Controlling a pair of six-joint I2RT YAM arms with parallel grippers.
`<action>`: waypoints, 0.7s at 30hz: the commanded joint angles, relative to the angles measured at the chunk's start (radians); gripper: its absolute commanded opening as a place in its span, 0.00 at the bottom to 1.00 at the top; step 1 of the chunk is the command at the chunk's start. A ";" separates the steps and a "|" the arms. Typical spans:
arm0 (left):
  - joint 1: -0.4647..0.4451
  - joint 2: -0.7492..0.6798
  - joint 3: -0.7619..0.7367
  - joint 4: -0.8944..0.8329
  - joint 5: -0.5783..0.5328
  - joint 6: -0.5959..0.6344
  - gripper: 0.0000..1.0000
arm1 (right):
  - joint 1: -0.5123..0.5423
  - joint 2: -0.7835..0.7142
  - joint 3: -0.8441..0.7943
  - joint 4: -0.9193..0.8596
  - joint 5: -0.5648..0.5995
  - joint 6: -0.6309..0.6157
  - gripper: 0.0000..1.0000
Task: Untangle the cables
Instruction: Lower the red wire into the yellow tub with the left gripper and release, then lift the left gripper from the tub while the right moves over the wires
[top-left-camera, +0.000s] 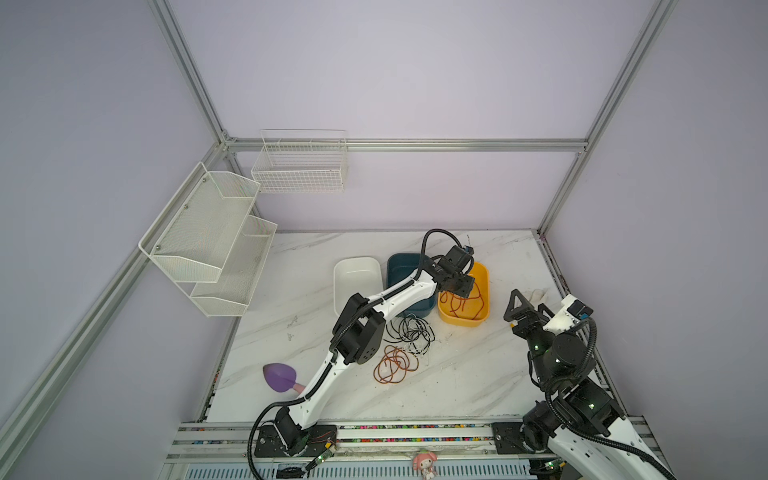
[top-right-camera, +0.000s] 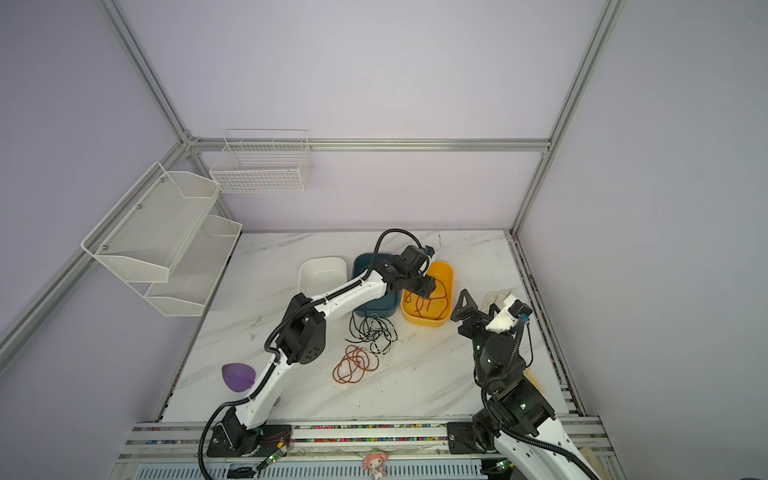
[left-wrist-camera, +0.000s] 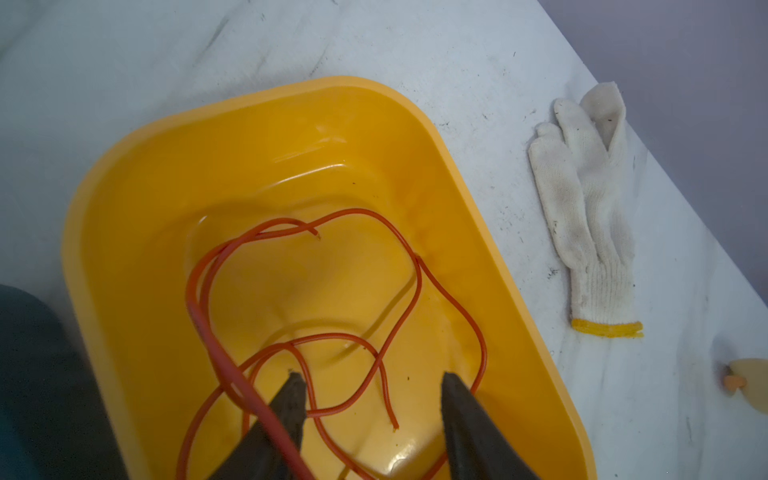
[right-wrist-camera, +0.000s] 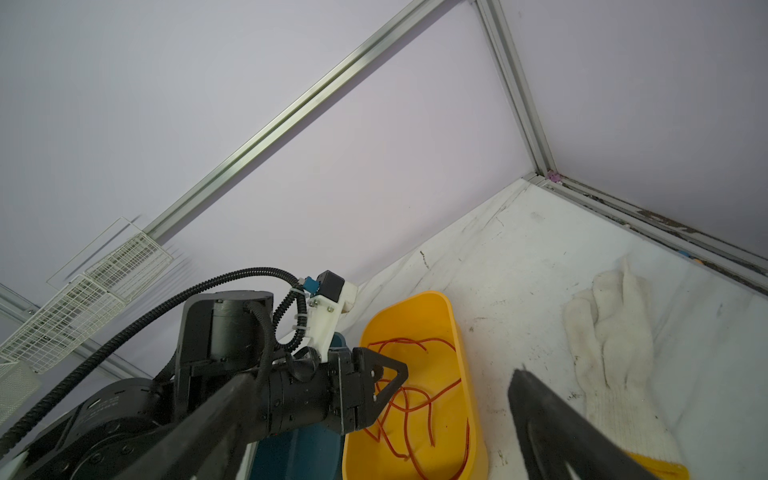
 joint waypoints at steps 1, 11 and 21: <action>-0.002 -0.107 0.030 0.024 -0.016 0.029 0.65 | 0.001 0.006 -0.010 0.022 -0.003 -0.008 0.98; -0.001 -0.197 0.057 0.010 -0.077 0.104 0.88 | 0.000 0.041 0.006 0.022 -0.041 -0.019 0.98; 0.005 -0.406 -0.104 -0.008 -0.174 0.198 0.93 | 0.000 0.139 0.018 0.079 -0.249 -0.092 0.98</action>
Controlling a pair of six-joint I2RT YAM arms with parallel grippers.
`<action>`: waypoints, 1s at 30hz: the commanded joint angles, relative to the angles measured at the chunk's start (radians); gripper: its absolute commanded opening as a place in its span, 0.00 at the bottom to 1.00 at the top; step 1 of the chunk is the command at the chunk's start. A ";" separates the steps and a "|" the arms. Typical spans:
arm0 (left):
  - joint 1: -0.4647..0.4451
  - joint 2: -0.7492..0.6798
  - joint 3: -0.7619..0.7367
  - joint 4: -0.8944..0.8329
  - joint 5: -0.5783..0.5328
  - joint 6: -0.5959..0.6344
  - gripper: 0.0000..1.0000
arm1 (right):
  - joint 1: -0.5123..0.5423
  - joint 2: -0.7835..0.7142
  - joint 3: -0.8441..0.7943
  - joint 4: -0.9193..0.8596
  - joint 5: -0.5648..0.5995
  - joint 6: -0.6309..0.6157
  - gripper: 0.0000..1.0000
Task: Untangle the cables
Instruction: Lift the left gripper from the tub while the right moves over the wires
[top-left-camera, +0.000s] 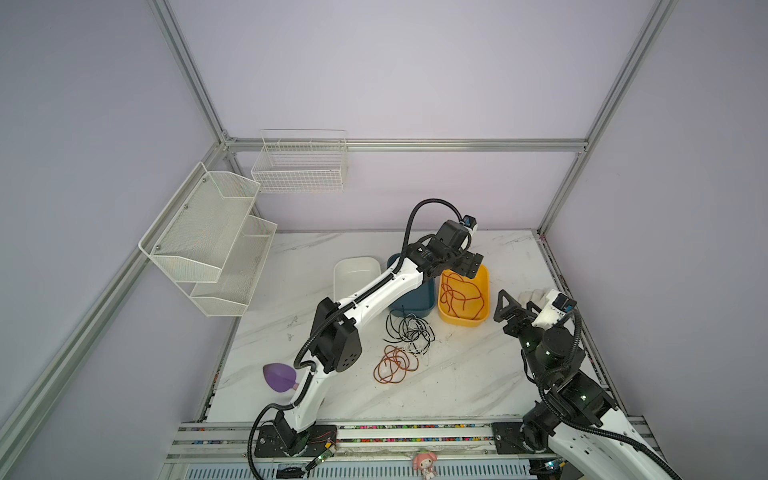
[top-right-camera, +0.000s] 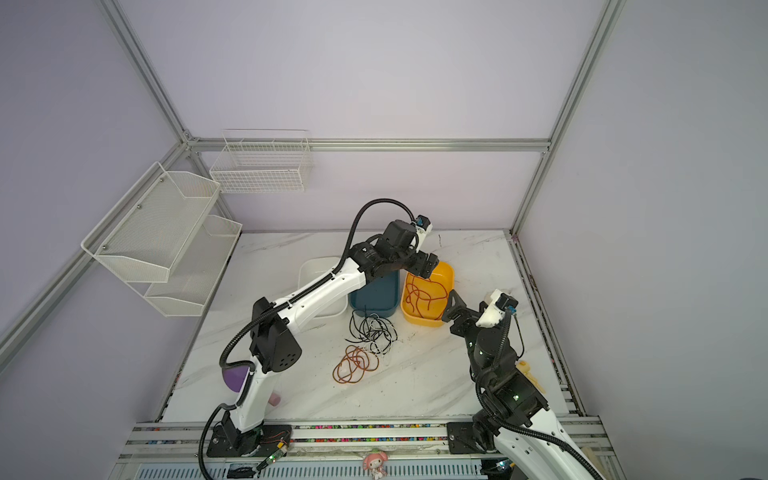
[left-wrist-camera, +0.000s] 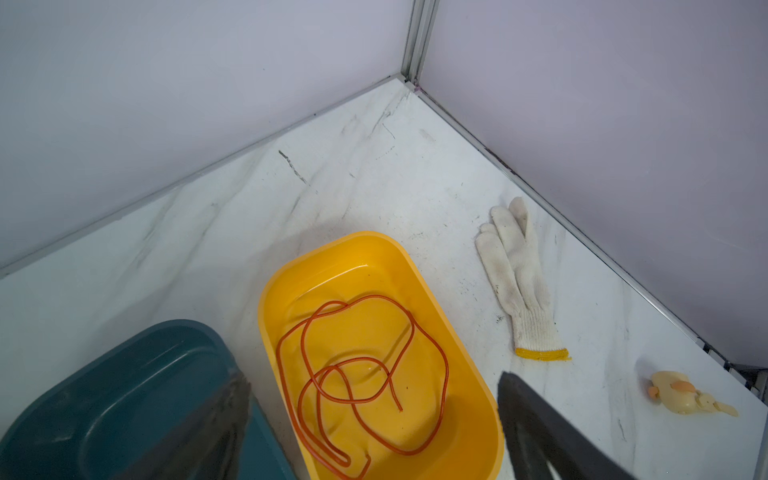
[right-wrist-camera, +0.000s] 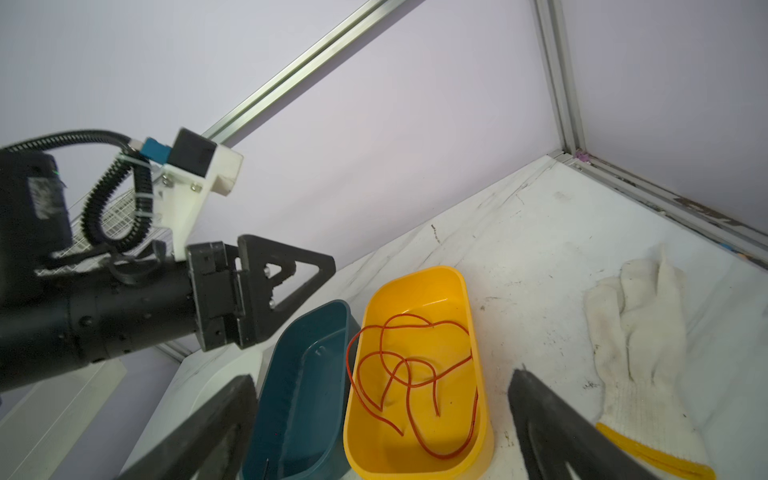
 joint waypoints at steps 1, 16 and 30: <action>0.008 -0.171 -0.117 0.008 -0.073 0.062 0.94 | 0.001 0.069 0.021 0.062 -0.155 -0.065 0.97; 0.045 -0.736 -0.815 0.096 -0.252 0.055 1.00 | 0.015 0.470 0.041 0.266 -0.637 -0.116 0.89; 0.065 -1.198 -1.186 0.086 -0.604 0.034 1.00 | 0.107 0.693 0.082 0.330 -0.639 -0.161 0.69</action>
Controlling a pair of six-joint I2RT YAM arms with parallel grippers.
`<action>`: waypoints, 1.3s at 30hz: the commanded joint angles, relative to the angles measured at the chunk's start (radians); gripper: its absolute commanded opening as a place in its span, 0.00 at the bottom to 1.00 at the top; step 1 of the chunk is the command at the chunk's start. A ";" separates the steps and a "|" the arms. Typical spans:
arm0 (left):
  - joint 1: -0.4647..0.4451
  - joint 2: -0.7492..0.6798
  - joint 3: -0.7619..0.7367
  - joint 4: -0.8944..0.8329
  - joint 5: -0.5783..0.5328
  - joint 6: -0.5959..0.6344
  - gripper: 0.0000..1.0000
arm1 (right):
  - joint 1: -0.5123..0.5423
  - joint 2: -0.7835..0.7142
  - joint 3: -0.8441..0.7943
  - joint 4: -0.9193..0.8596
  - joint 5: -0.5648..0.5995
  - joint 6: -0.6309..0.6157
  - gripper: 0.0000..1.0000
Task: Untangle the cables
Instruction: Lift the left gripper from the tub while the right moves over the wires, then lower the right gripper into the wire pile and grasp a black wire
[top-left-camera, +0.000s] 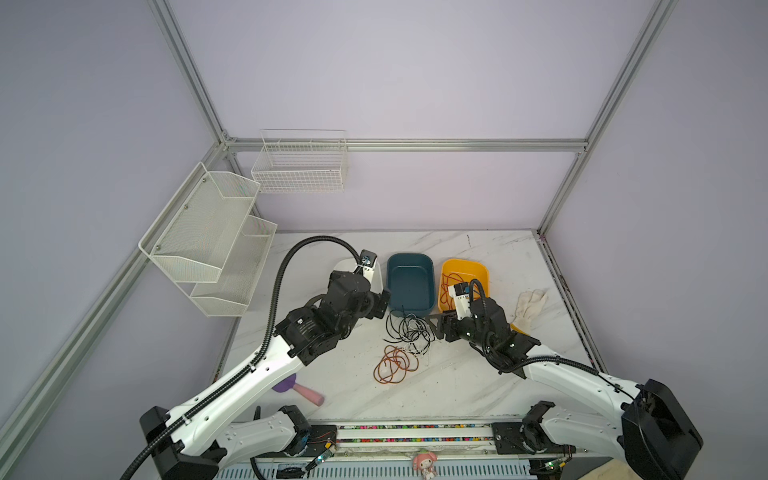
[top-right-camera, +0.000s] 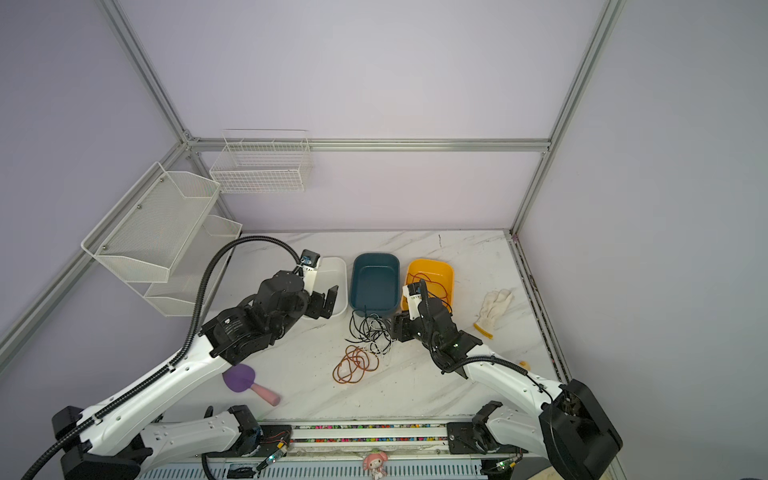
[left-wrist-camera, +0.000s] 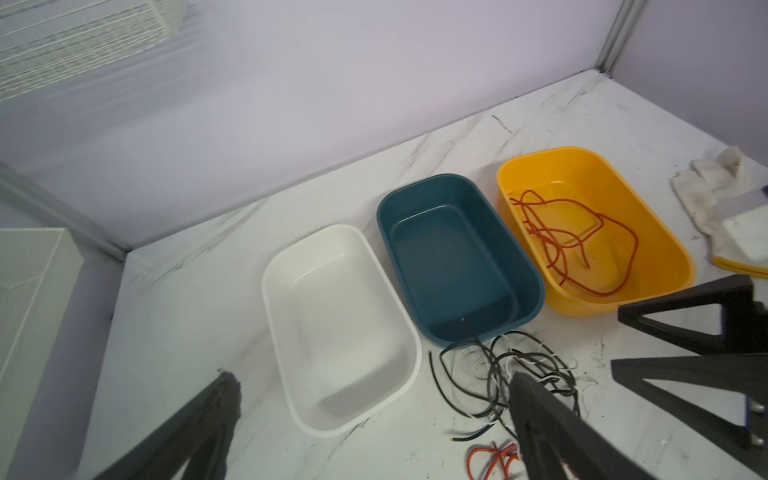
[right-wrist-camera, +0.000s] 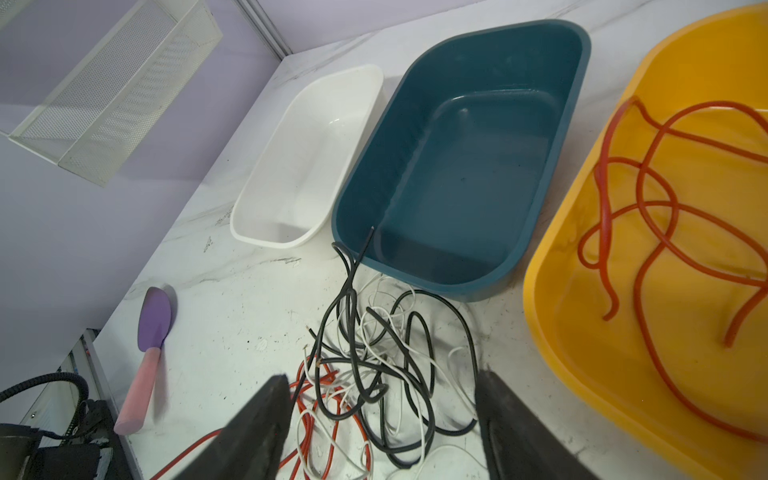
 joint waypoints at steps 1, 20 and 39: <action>0.019 -0.113 -0.104 0.063 -0.141 -0.019 1.00 | 0.022 0.024 0.017 0.074 -0.009 -0.017 0.65; 0.077 -0.167 -0.180 0.114 -0.165 -0.012 1.00 | 0.107 0.234 0.076 0.090 0.076 -0.032 0.38; 0.078 -0.166 -0.185 0.118 -0.148 -0.006 1.00 | 0.123 0.182 0.093 0.075 0.065 -0.031 0.03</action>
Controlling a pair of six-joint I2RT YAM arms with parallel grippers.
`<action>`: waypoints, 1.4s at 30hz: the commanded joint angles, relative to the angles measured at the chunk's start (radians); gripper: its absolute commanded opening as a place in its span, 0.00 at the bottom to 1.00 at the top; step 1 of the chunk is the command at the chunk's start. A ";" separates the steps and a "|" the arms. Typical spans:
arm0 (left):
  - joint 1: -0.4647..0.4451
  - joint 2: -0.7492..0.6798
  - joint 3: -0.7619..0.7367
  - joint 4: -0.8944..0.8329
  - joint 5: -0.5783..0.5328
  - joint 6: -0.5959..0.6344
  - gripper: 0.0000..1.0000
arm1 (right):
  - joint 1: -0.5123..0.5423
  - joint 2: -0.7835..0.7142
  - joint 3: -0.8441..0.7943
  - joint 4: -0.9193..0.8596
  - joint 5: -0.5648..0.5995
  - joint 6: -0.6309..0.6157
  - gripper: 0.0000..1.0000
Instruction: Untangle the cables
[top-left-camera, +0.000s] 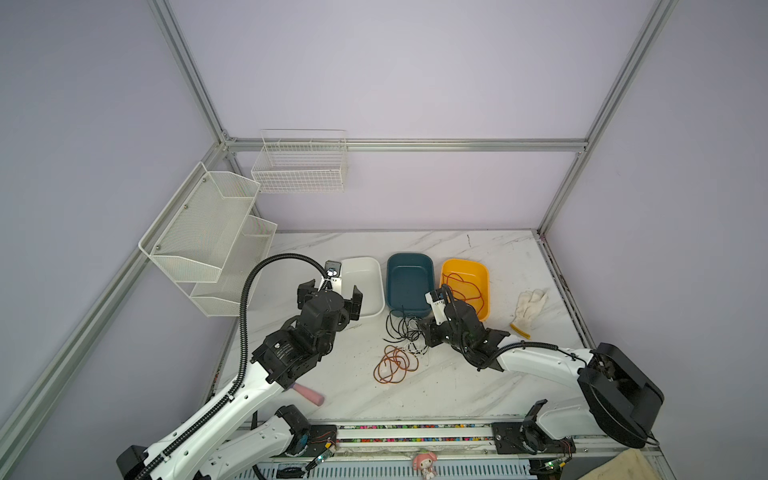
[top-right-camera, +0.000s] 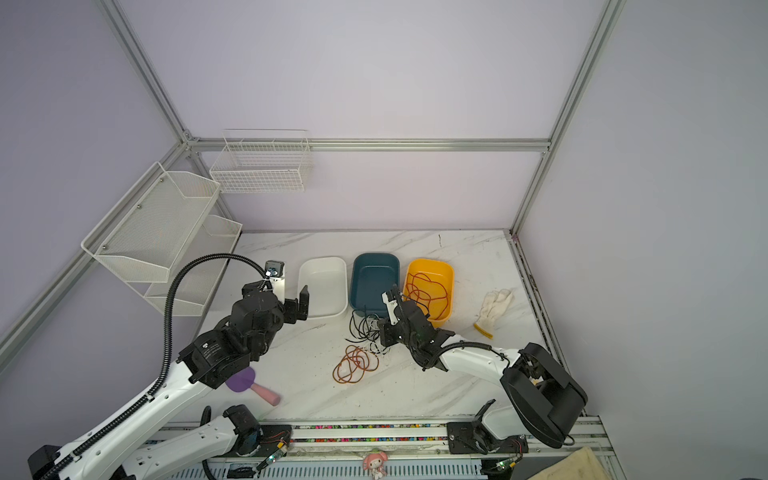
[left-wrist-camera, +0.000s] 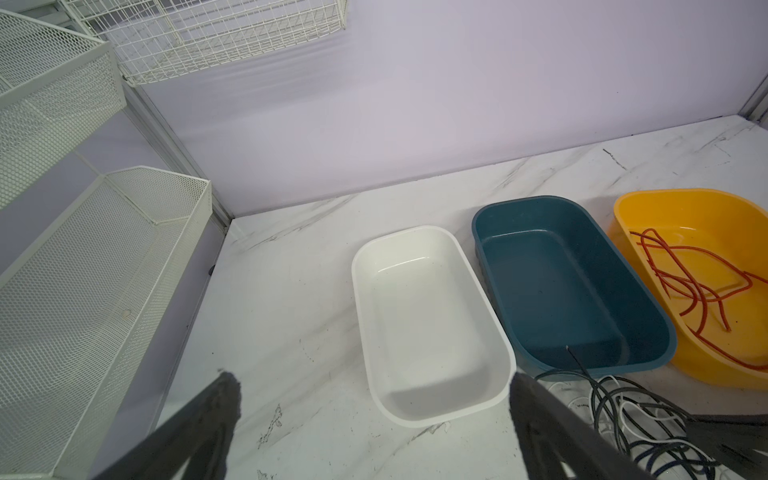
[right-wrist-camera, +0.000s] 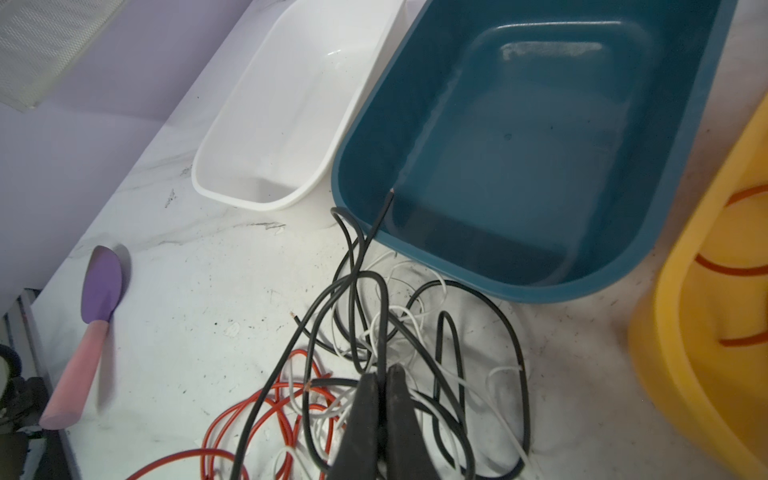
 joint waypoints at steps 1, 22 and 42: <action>0.004 -0.002 -0.014 0.024 -0.005 0.003 1.00 | 0.013 -0.057 0.037 -0.005 -0.005 -0.008 0.01; 0.004 -0.001 -0.012 0.018 0.012 0.007 1.00 | 0.037 -0.298 0.148 -0.077 -0.202 -0.008 0.00; 0.003 0.001 0.037 -0.050 0.304 -0.147 1.00 | 0.042 -0.420 0.194 0.001 -0.239 0.012 0.00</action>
